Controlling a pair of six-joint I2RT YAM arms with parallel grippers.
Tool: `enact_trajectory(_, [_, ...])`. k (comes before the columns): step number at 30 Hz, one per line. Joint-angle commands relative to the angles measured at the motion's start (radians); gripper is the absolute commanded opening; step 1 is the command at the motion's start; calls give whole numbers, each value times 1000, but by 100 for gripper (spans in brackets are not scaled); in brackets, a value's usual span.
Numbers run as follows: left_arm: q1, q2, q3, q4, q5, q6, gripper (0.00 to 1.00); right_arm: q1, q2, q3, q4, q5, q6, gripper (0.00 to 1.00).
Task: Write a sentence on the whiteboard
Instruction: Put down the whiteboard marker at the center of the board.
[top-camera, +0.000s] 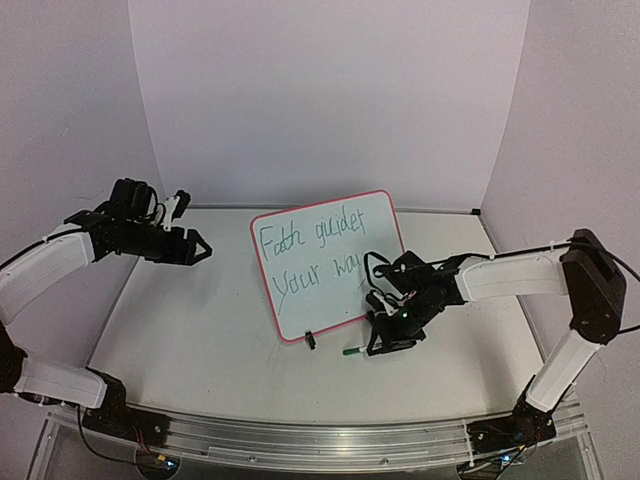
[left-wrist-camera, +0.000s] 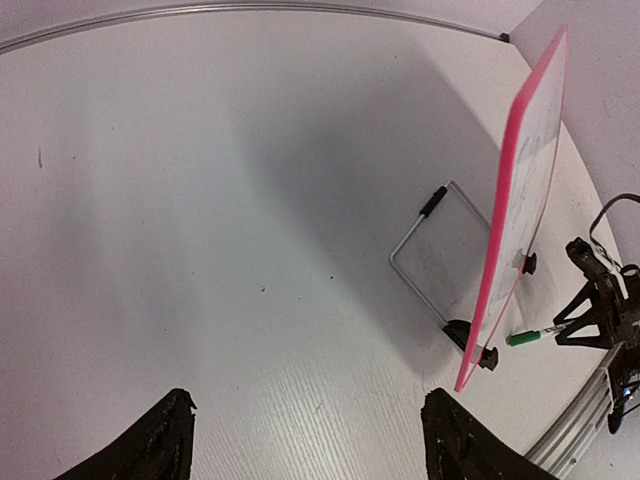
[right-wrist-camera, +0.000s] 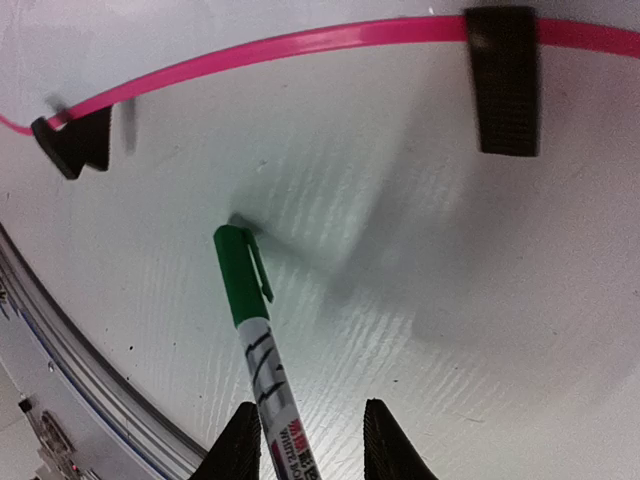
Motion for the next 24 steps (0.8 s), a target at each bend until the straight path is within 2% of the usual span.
enact_trajectory(1, [48, -46, -8, 5, -19, -17, 79, -28, -22, -2, -56, 156, 13, 54])
enact_trajectory(5, [75, -51, -18, 9, -35, -31, 81, -53, -65, -11, -85, 198, 3, 76])
enact_trajectory(12, [148, -74, -36, 9, -108, -71, 88, -125, -168, -13, -142, 311, -28, 98])
enact_trajectory(17, [211, -104, -44, 3, -180, -83, 96, -236, -285, -16, -139, 411, -56, 98])
enact_trajectory(24, [230, -216, -55, 4, -373, -62, 100, -421, -533, -47, -26, 527, -114, 98])
